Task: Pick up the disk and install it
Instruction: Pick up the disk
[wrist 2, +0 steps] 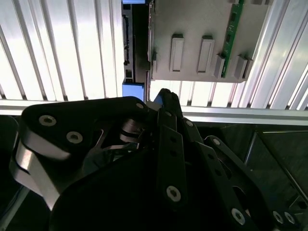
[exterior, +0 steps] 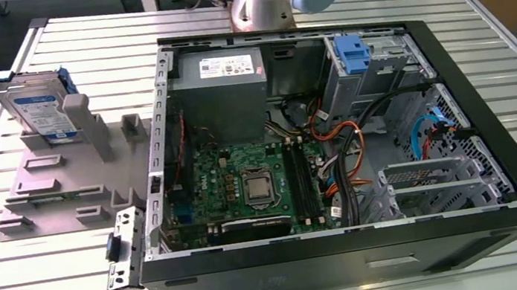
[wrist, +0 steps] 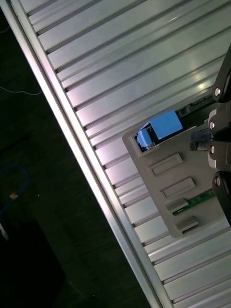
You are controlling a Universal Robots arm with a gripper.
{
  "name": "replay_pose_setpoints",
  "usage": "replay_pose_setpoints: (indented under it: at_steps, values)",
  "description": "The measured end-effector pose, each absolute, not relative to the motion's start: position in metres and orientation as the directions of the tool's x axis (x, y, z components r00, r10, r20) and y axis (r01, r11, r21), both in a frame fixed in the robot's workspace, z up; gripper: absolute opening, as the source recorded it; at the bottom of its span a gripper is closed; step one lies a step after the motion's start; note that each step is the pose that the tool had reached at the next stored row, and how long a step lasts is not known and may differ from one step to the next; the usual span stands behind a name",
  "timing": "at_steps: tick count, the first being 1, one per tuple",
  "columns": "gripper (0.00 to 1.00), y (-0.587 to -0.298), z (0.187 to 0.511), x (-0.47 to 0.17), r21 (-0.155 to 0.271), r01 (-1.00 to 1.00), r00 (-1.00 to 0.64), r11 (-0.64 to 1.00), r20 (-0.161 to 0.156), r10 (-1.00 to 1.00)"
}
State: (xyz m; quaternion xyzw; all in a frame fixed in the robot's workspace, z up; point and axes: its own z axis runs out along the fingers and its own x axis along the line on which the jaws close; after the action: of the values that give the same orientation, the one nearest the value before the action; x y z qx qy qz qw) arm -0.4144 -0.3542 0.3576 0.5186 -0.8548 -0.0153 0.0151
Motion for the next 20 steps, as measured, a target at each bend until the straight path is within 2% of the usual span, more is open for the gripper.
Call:
replay_pose_setpoints:
  at_steps: [20]
  values:
    - [0.11,-0.3542,0.3576,-0.4144,0.042,-0.907,-0.419,0.419,0.010,-0.908]
